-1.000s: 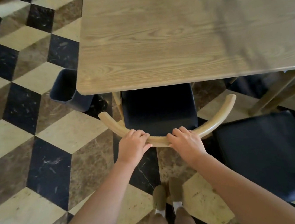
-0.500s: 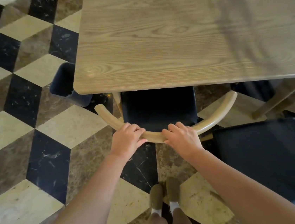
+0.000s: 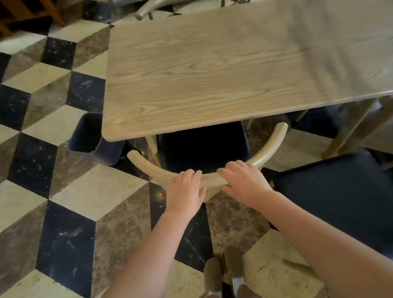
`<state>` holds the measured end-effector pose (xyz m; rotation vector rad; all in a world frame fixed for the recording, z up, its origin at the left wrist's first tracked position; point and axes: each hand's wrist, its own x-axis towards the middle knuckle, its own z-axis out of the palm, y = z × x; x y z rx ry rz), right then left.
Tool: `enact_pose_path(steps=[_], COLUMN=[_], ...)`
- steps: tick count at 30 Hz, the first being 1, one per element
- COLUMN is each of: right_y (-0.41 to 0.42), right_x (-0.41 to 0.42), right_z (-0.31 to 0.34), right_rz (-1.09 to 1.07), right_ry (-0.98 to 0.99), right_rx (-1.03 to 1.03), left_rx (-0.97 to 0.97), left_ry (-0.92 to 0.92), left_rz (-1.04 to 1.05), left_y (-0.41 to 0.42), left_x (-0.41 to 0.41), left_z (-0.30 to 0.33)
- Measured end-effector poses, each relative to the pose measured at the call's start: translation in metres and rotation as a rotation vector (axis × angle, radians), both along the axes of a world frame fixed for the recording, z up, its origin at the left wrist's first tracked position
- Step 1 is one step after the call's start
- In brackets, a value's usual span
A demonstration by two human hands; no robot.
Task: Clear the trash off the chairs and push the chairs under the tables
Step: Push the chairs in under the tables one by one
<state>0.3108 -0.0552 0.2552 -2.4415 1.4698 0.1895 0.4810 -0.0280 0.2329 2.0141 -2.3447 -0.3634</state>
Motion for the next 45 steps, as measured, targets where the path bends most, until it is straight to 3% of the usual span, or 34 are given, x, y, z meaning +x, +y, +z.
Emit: enact_pose_path(steps=[4,12,26,45], right_y=[0.033,0.097,0.275,0.271], right_x=[-0.033,-0.115,-0.359,-0.523], right_z=[0.025,0.064,0.073,0.028], right_rz=[-0.098,-0.206,-0.31,-0.306], right_ry=[-0.006,0.004,0.097,0.08], right_rx=[-0.063,-0.16,-0.201,-0.062], left_rx=[-0.074,-0.192,-0.266,-0.038], left_ry=[0.109,0.117,0.163,0.139], left_rz=[-0.039,-0.177,-0.221,-0.208], left_y=[0.027,0.075,0.242,0.247], left_x=[-0.036,-0.12,-0.366,-0.518], left_z=[0.021,0.067,0.07,0.02])
